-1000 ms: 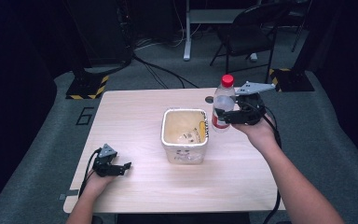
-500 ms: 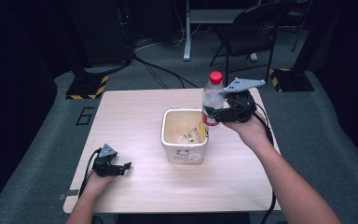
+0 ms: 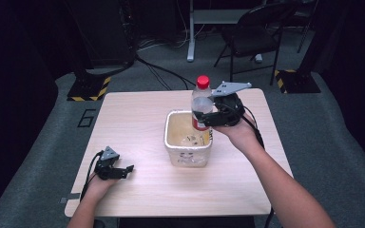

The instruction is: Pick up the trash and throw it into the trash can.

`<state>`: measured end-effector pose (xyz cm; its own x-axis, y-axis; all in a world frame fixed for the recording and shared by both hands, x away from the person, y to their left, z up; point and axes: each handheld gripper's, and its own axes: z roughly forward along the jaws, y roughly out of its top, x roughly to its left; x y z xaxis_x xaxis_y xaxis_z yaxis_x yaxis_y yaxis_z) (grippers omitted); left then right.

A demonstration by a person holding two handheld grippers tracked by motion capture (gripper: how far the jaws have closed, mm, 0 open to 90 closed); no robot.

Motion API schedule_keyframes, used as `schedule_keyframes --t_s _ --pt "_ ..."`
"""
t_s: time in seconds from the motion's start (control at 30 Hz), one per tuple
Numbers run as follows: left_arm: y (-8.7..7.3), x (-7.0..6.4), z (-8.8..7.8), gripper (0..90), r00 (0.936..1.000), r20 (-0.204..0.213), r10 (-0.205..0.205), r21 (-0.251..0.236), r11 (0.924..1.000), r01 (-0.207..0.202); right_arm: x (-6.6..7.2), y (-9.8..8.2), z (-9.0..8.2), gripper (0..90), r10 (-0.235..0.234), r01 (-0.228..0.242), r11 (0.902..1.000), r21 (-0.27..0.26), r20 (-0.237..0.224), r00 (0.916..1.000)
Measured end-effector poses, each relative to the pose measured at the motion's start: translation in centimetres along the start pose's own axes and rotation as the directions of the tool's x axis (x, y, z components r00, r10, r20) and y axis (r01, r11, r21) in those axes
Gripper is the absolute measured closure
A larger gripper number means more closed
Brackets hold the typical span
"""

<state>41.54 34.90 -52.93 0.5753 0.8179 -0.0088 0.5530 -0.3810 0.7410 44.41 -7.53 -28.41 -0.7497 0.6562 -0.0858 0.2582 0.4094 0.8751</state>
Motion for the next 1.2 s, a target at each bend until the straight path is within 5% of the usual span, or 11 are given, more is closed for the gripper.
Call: schedule_keyframes --t_s 1.2 --pt "0.0 0.0 0.0 14.6 1.0000 0.001 0.001 0.000 1.0000 -0.001 1.4 -5.0 5.7 28.2 0.015 -0.014 0.9992 0.039 -0.027 0.9995"
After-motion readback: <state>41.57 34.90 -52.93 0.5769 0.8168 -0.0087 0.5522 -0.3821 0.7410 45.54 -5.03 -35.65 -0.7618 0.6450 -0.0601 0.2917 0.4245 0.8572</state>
